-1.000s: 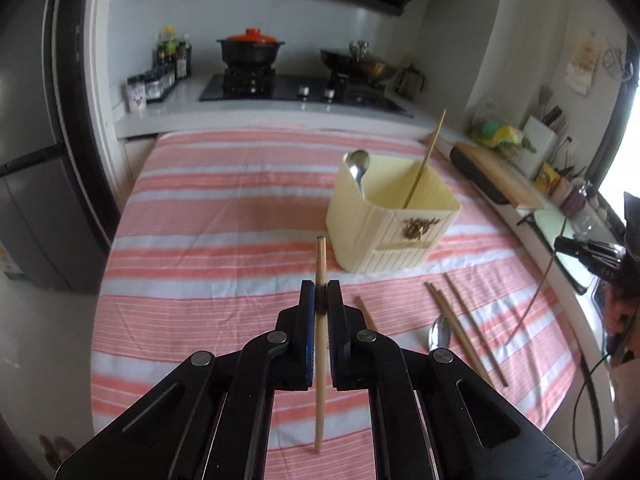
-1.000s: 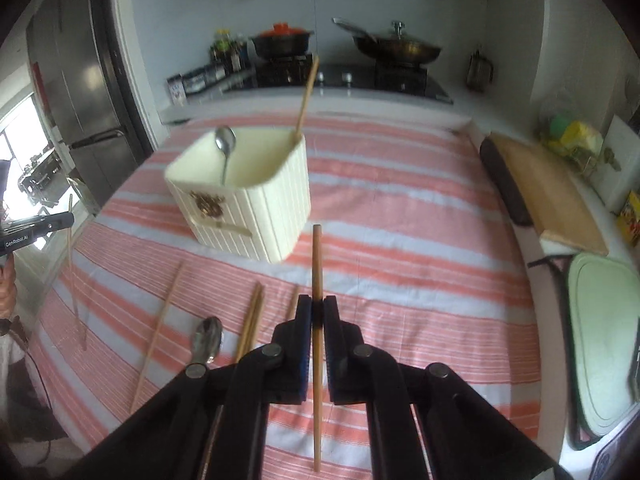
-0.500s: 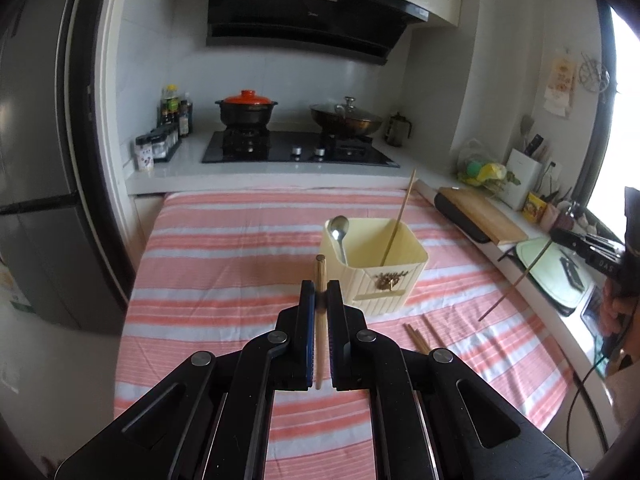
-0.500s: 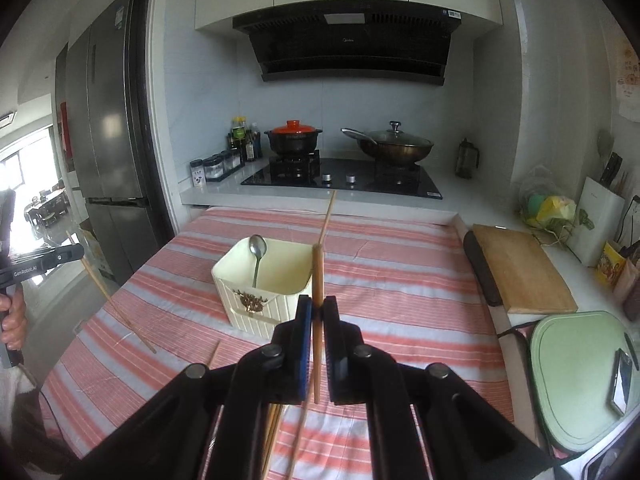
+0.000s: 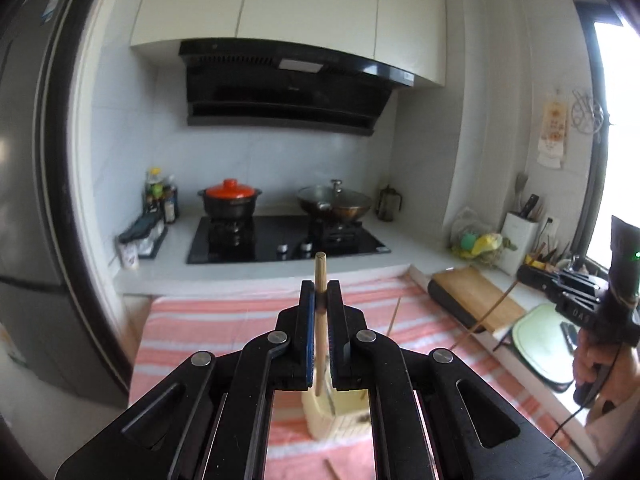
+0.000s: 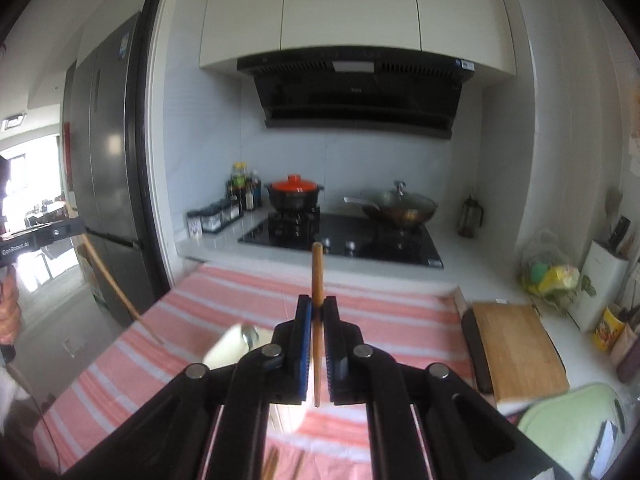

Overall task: Organize utensils
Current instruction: 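Lift both chopsticks over the cream holder and release them inside, then move both tools back toward the remaining spoon and chopsticks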

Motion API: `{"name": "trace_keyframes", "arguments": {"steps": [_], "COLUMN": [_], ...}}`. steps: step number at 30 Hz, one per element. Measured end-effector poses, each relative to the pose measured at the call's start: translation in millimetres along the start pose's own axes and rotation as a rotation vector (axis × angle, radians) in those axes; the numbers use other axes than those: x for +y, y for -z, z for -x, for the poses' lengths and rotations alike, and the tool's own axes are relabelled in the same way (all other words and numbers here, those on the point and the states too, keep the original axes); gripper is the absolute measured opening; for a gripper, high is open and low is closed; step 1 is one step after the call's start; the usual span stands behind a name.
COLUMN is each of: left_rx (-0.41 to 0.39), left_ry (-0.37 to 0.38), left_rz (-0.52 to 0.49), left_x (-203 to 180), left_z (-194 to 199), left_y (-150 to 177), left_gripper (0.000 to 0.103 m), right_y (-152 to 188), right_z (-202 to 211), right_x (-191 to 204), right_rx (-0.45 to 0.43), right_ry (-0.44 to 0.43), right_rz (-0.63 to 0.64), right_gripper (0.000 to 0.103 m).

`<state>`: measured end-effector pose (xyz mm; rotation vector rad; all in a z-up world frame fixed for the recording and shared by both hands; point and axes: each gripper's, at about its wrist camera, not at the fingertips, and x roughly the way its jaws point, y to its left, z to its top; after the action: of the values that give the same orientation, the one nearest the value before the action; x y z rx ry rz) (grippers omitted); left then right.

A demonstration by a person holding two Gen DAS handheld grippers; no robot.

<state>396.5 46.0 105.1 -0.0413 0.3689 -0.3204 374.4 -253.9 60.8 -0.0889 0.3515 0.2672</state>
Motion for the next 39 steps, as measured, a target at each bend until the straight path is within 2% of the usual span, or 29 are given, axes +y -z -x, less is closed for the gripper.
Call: {"name": "trace_keyframes", "arguments": {"steps": [3, 6, 10, 14, 16, 20, 21, 22, 23, 24, 25, 27, 29, 31, 33, 36, 39], "left_rx": [0.07, 0.188, 0.358, 0.476, 0.51, 0.522, 0.525, 0.528, 0.533, 0.529, 0.52, 0.49, 0.451, 0.406, 0.371, 0.364, 0.419], "left_ry": [-0.006, 0.005, 0.013, 0.014, 0.001, -0.015, -0.017, -0.019, -0.027, -0.035, -0.034, -0.025, -0.044, -0.067, -0.074, -0.051, 0.014], "left_rz": [-0.013, -0.003, 0.022, 0.068, 0.074, 0.069, 0.079, 0.093, 0.111, 0.131, 0.142, 0.132, 0.061, -0.022, -0.105, -0.149, -0.088], "left_x": [-11.4, -15.9, -11.8, -4.2, -1.0, -1.4, -0.4, 1.8, 4.4, 7.7, 11.4, 16.5, 18.5, 14.6, 8.6, 0.9, -4.8], "left_z": [-44.7, -90.9, -154.9, -200.6, -215.4, -230.5, -232.2, -232.6, -230.4, -223.5, -215.7, -186.1, -138.2, -90.0, -39.0, 24.6, 54.8], "left_y": [-1.3, 9.6, 36.7, 63.6, 75.1, 84.8, 85.8, 85.9, 85.2, 82.8, 78.8, 67.0, 55.1, 52.0, 59.5, 98.9, 161.8], "left_gripper": [0.004, 0.004, 0.004, 0.004, 0.004, 0.005, 0.007, 0.016, 0.023, 0.034, 0.038, 0.039, 0.052, 0.073, 0.081, 0.092, 0.093], "right_y": [-8.1, -1.3, 17.0, 37.7, 47.8, 63.1, 64.8, 64.4, 62.6, 58.6, 53.3, 37.9, 19.6, 3.7, -4.1, 11.1, 58.2], "right_z": [-23.6, -59.6, -121.6, -184.6, -208.6, -233.8, -236.2, -238.4, -240.6, -242.1, -240.4, -218.1, -177.8, -127.5, -70.7, 9.4, 61.9], "right_x": [7.3, 12.0, 8.9, -3.5, -10.2, -23.2, -24.6, -26.2, -28.1, -29.3, -29.3, -32.1, -31.4, -26.9, -18.7, -1.8, 13.7], "right_rx": [-0.026, 0.022, 0.205, 0.398, 0.477, 0.539, 0.534, 0.53, 0.534, 0.536, 0.522, 0.481, 0.422, 0.346, 0.268, 0.163, 0.104], "right_ry": [-0.032, -0.073, -0.122, -0.16, -0.164, -0.123, -0.108, -0.09, -0.078, -0.063, -0.051, -0.056, -0.073, -0.073, -0.054, 0.013, 0.086], "right_rz": [0.0, -0.015, -0.079, -0.162, -0.201, -0.25, -0.255, -0.253, -0.25, -0.247, -0.241, -0.223, -0.19, -0.124, -0.028, 0.153, 0.264], "right_gripper": [0.006, 0.006, 0.006, 0.006, 0.006, 0.007, 0.009, 0.009, 0.021, 0.038, 0.042, 0.042, 0.042, 0.043, 0.052, 0.058, 0.06]}}
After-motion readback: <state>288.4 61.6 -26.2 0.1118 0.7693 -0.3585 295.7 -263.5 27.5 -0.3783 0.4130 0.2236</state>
